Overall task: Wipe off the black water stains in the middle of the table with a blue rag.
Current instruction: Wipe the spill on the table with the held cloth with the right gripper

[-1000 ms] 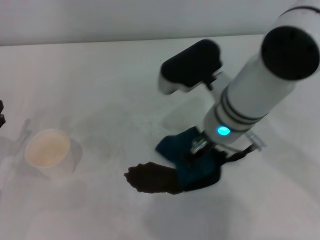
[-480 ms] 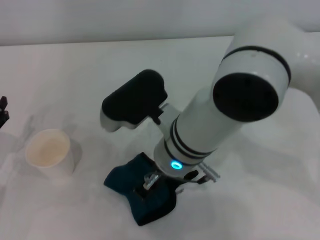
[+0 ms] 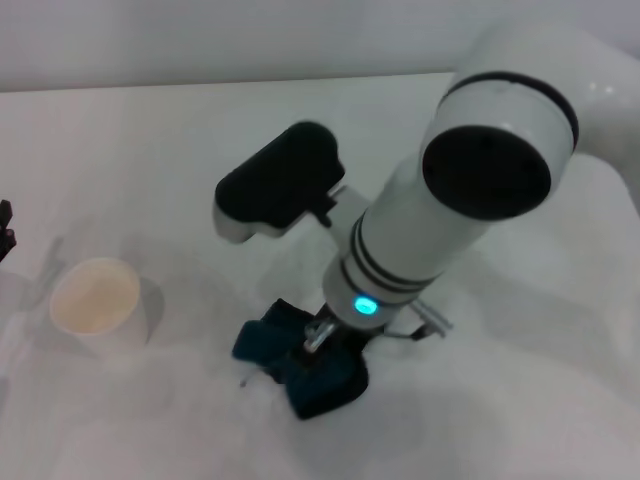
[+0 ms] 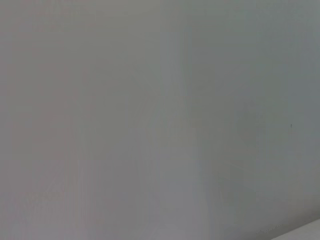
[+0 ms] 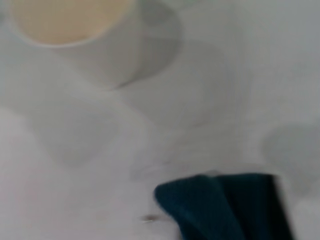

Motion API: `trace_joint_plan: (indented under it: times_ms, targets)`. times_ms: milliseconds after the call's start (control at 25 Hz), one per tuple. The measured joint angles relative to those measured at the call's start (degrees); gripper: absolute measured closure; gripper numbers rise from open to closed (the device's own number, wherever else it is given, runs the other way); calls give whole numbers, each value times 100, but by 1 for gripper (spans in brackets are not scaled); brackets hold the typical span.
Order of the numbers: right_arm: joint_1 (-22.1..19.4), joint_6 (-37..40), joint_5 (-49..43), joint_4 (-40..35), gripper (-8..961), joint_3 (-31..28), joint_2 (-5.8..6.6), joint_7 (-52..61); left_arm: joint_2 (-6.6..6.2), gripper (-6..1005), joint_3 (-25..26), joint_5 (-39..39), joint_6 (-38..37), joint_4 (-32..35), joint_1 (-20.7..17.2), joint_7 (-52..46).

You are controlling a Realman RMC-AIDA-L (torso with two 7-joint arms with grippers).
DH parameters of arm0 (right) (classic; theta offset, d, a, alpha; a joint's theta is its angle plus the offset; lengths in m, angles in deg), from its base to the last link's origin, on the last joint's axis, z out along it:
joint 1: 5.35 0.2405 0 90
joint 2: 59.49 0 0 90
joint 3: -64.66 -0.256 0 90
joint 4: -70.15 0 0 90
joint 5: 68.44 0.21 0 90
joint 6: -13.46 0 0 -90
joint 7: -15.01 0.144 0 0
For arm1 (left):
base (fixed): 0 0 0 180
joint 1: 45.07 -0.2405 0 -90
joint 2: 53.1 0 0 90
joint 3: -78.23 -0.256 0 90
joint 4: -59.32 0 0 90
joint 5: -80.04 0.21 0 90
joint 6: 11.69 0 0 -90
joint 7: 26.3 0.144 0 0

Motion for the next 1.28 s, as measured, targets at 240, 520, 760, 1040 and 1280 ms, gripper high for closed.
trace_joint_plan:
  times_ms: [240,520,760,1040,1280]
  targets:
    - [10,-451,-644,200,873,-426,10,-27,1,119,0,-3,-2,-1,-9,1]
    - [95,-445,-763,690,880,-519,1,-166,8,120,0,-7,6,0,-29,2]
    - [70,-166,-129,247,880,-385,-4,-445,9,120,0,-21,75,0,-33,2]
    - [375,315,614,314,881,333,-1,-438,8,120,-1,-24,79,53,9,2]
    - [726,652,1281,539,880,903,1,-454,11,120,-18,-24,78,76,19,1]
